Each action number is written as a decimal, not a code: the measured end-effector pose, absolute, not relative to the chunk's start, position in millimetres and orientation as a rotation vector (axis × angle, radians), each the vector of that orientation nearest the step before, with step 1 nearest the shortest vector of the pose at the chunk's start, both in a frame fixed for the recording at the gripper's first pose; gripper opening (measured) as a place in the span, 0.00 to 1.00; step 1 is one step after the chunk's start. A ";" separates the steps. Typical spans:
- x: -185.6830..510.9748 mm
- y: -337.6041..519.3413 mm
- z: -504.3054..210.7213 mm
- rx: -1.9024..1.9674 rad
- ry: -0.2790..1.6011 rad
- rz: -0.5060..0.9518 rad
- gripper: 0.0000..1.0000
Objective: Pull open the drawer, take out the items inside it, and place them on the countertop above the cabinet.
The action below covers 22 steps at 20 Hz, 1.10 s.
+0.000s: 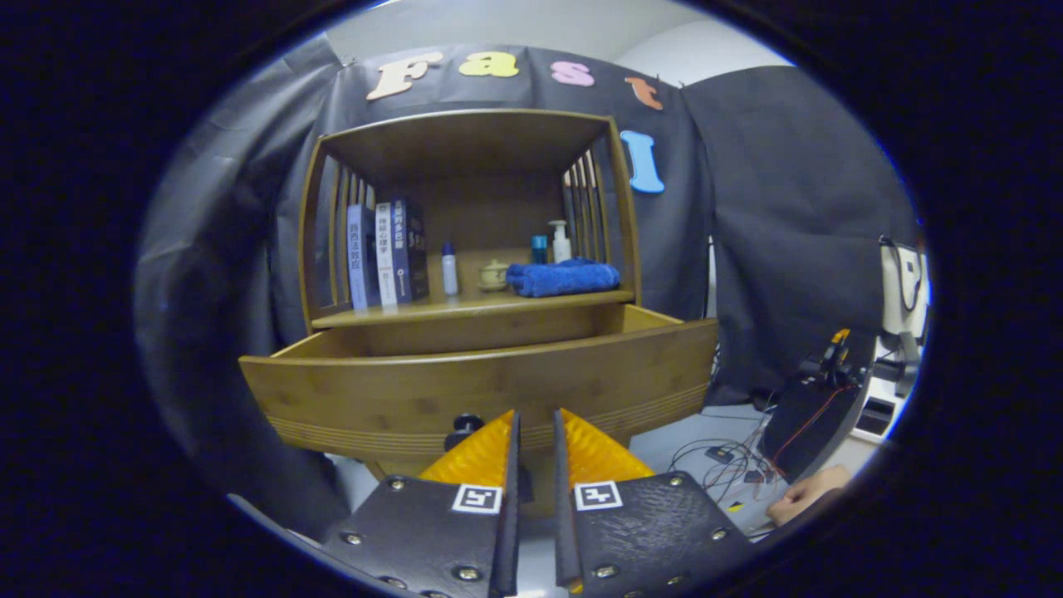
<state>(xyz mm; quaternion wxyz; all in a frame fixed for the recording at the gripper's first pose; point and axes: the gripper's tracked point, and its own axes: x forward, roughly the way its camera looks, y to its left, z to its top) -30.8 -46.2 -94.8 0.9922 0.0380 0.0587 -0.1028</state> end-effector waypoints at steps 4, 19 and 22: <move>-16.2 -32.5 -77.9 0.050 0.145 -0.157 0.37; 74.8 16.3 -36.3 0.010 0.286 -0.116 1.00; 107.1 14.2 -48.7 -0.014 0.408 -0.143 1.00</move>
